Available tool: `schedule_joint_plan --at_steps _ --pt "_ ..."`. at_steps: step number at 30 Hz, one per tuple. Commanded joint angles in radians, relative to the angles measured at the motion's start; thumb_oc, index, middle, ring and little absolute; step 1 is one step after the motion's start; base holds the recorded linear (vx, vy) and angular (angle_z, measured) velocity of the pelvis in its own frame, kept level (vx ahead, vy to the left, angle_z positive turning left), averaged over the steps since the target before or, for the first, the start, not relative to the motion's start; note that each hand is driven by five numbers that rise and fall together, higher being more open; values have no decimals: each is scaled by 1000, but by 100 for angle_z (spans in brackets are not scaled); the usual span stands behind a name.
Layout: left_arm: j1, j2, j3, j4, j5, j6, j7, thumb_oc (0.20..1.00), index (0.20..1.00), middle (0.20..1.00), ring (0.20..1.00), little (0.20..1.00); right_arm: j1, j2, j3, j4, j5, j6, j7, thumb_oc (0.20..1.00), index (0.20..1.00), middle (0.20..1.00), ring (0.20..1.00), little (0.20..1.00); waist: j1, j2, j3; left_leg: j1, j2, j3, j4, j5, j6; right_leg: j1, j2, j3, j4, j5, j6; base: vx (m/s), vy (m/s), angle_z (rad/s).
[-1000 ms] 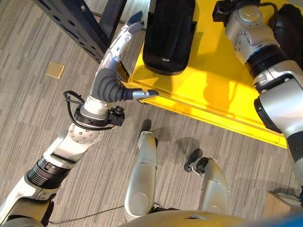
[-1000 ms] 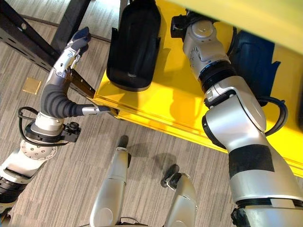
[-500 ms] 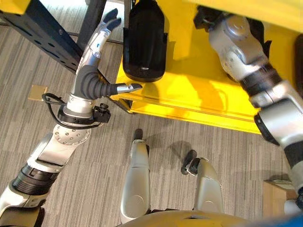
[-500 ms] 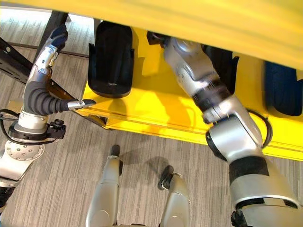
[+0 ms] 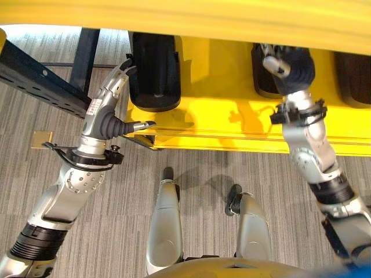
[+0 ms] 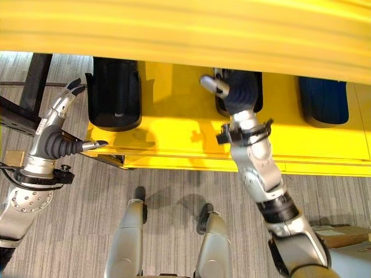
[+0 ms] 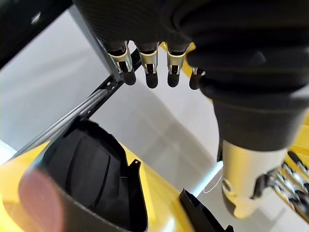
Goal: Move parts from the plastic box to the shelf.
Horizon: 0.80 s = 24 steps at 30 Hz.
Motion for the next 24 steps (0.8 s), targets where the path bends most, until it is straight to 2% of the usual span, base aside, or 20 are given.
schedule_joint_plan --at_steps 1,3,5,6,9,13,15,16,19,24 --pt "-47 -32 7 -15 -29 -26 10 1000 1000 1000 1000 1000 19 28 -53 -111 1 -44 63 1000 1000 1000 1000 1000 -29 -13 -18 15 3 40 30 -23 45 100 10 22 -88 45 8 6 -28 -3" --pt "-67 -45 -5 -4 -37 -24 12 1000 1000 1000 1000 1000 44 30 -58 -124 1 -44 68 1000 1000 1000 1000 1000 -34 -13 -20 20 6 43 22 -19 42 102 11 23 -94 48 8 0 0 0" --pt "-180 -110 -37 52 -126 -26 34 1000 1000 1000 1000 1000 116 42 -61 -162 20 -42 81 1000 1000 1000 1000 1000 -59 -18 -21 32 16 50 8 -9 35 99 18 34 -102 55 7 -1 -12 -11" --pt "-183 -111 -40 54 -126 -26 35 1000 1000 1000 1000 1000 117 41 -63 -164 19 -41 80 1000 1000 1000 1000 1000 -58 -17 -20 33 16 50 8 -8 35 99 18 34 -102 55 7 5 -12 -14" --pt "-322 -180 -102 129 -267 -46 50 1000 1000 1000 1000 1000 150 39 -52 -179 41 -38 89 1000 1000 1000 1000 1000 -75 -21 -19 43 23 56 1 -4 29 97 20 42 -97 54 4 14 -19 -7" --pt "-421 -211 -130 187 -358 -61 58 1000 1000 1000 1000 1000 167 21 -37 -200 28 -24 97 1000 1000 1000 1000 1000 -90 -19 -18 51 25 59 -9 0 26 95 21 52 -94 54 2 10 -4 -3" --pt "-518 -260 -152 290 -497 -71 78 1000 1000 1000 1000 1000 176 14 -16 -190 31 -12 93 1000 1000 1000 1000 1000 -107 -20 -17 57 32 67 -13 6 23 91 24 63 -98 62 2 5 1 -11" --pt "-521 -260 -153 293 -498 -73 77 1000 1000 1000 1000 1000 175 14 -17 -190 30 -12 93 1000 1000 1000 1000 1000 -106 -20 -15 58 32 68 -14 6 23 91 24 63 -98 62 2 2 3 -13" --pt "-634 -289 -168 418 -628 -88 98 1000 1000 1000 1000 1000 178 6 16 -183 30 -7 85 1000 1000 1000 1000 1000 -125 -21 -15 65 39 75 -20 11 19 87 26 72 -101 66 3 6 -2 -12" --pt "-728 -297 -160 547 -709 -87 140 1000 1000 1000 1000 1000 183 8 39 -179 31 -6 73 1000 1000 1000 1000 1000 -143 -21 -15 64 44 80 -11 6 17 80 30 82 -91 63 2 9 -9 -9"
